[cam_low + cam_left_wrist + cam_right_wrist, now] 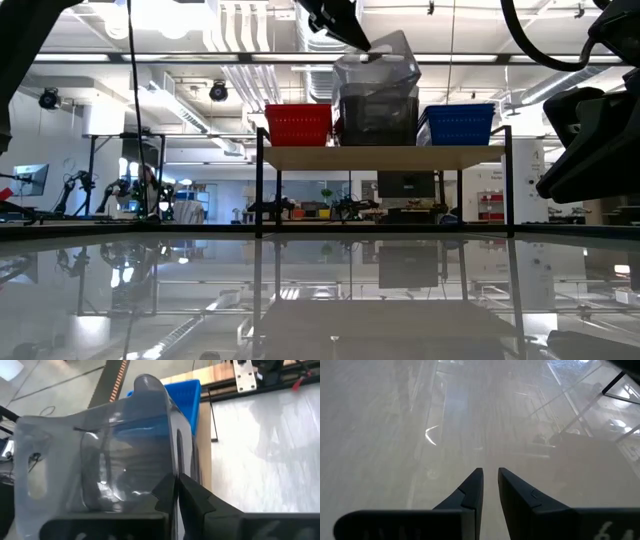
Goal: Stack baskets on shelf by color
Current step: Stack the black bin into the black bin on the shelf, then return to Home Position
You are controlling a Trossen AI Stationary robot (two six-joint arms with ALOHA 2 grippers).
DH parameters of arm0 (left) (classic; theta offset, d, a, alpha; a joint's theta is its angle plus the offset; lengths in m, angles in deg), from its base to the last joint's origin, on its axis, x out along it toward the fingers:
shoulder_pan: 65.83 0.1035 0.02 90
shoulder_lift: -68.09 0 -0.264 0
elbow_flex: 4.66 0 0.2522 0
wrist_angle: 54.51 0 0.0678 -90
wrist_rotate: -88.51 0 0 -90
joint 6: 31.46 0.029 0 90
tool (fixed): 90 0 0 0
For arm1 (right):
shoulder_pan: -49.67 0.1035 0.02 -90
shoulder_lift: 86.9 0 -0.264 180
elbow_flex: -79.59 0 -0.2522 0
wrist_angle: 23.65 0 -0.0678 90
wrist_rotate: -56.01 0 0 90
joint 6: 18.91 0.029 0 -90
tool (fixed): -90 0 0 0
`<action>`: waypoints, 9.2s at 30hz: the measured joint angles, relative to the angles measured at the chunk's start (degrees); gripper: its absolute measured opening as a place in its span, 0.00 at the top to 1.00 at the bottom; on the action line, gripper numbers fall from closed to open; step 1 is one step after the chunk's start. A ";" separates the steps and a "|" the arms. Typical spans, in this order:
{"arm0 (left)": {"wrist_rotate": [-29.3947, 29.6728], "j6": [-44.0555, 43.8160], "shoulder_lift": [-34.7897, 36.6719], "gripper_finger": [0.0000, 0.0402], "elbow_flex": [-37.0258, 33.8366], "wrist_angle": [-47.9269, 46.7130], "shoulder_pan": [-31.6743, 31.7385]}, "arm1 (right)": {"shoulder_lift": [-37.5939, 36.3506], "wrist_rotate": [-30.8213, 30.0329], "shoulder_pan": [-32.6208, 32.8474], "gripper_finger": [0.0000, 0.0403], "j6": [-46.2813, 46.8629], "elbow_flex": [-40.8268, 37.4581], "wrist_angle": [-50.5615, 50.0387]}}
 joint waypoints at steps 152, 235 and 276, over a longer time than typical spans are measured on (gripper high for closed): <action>-5.40 -19.62 104.12 0.95 -117.49 45.54 -11.80 | -85.44 34.77 -27.34 0.98 -15.69 -31.19 -10.82; -5.29 -19.59 103.42 0.95 -117.64 45.93 -11.78 | -85.13 34.60 -43.78 0.98 -24.59 -31.21 -10.62; -5.29 -19.59 103.42 0.95 -117.64 45.93 -11.78 | -85.11 34.58 -43.77 0.98 -24.57 -31.23 -10.60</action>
